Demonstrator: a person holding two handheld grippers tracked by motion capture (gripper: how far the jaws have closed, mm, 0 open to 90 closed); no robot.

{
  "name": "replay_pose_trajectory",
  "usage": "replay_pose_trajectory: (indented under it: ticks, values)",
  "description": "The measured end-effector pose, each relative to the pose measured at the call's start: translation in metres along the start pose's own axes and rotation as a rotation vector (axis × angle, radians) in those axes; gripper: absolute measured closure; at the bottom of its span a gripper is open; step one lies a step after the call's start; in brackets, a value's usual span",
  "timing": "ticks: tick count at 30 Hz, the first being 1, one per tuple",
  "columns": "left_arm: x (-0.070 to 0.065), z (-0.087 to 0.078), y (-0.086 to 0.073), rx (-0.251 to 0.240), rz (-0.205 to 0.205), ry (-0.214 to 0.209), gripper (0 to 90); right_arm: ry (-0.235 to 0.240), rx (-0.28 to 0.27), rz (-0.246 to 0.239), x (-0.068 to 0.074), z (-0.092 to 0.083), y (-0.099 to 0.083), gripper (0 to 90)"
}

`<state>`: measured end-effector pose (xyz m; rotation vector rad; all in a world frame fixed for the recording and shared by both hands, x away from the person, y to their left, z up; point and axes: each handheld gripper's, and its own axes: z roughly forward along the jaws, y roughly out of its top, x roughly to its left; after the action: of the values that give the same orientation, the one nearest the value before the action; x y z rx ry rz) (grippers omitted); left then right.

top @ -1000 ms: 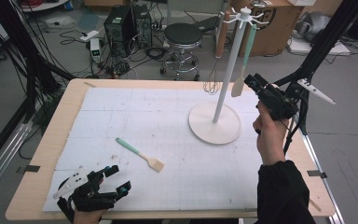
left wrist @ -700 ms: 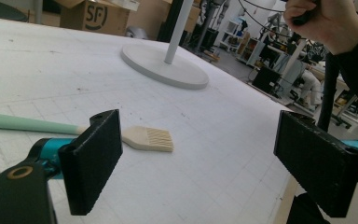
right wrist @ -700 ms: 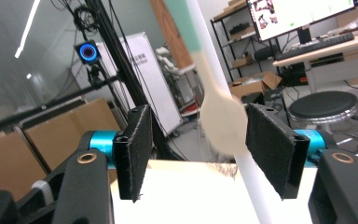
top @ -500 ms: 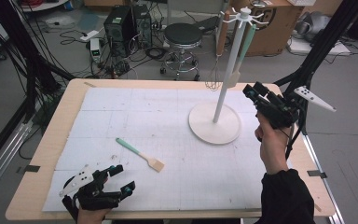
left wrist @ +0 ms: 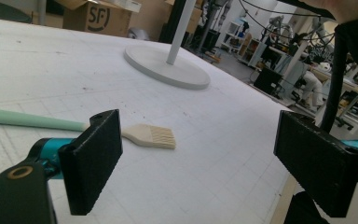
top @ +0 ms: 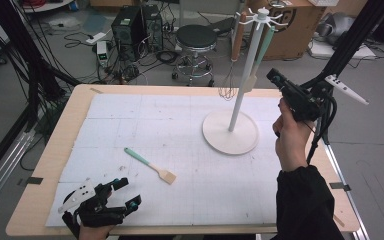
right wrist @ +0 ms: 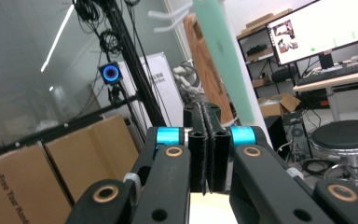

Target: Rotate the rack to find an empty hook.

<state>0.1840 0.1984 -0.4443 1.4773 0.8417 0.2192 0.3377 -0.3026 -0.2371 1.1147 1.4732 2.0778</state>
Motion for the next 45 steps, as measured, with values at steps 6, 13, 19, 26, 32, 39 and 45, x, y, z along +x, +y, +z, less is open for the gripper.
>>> replay_pose_trajectory:
  ticks: [6, 13, 19, 26, 32, 39, 45]
  values:
    - [0.000, -0.008, -0.001, -0.009, -0.005, 0.020, 15.8, -0.001, -0.040, 0.032, -0.004, 0.004, 0.012, 89.6]
    - [0.001, -0.016, -0.002, -0.017, -0.008, 0.040, 15.8, 0.004, -0.081, 0.040, -0.006, 0.011, 0.032, 89.8]
    - [0.002, -0.019, -0.003, -0.017, -0.008, 0.044, 15.8, 0.004, -0.101, 0.055, -0.008, 0.020, 0.044, 89.8]
    - [0.002, -0.026, -0.004, -0.027, -0.014, 0.051, 15.9, -0.001, -0.095, 0.054, -0.004, 0.029, 0.053, 89.9]
    - [0.001, -0.031, -0.004, -0.030, -0.012, 0.060, 15.8, 0.002, -0.106, 0.061, -0.001, 0.038, 0.054, 89.9]
    - [0.002, -0.033, -0.005, -0.036, -0.016, 0.068, 15.8, 0.009, -0.103, 0.060, 0.002, 0.046, 0.055, 89.9]
    - [0.003, -0.033, -0.004, -0.034, -0.015, 0.062, 15.9, 0.022, -0.084, 0.054, 0.009, 0.053, 0.051, 89.9]
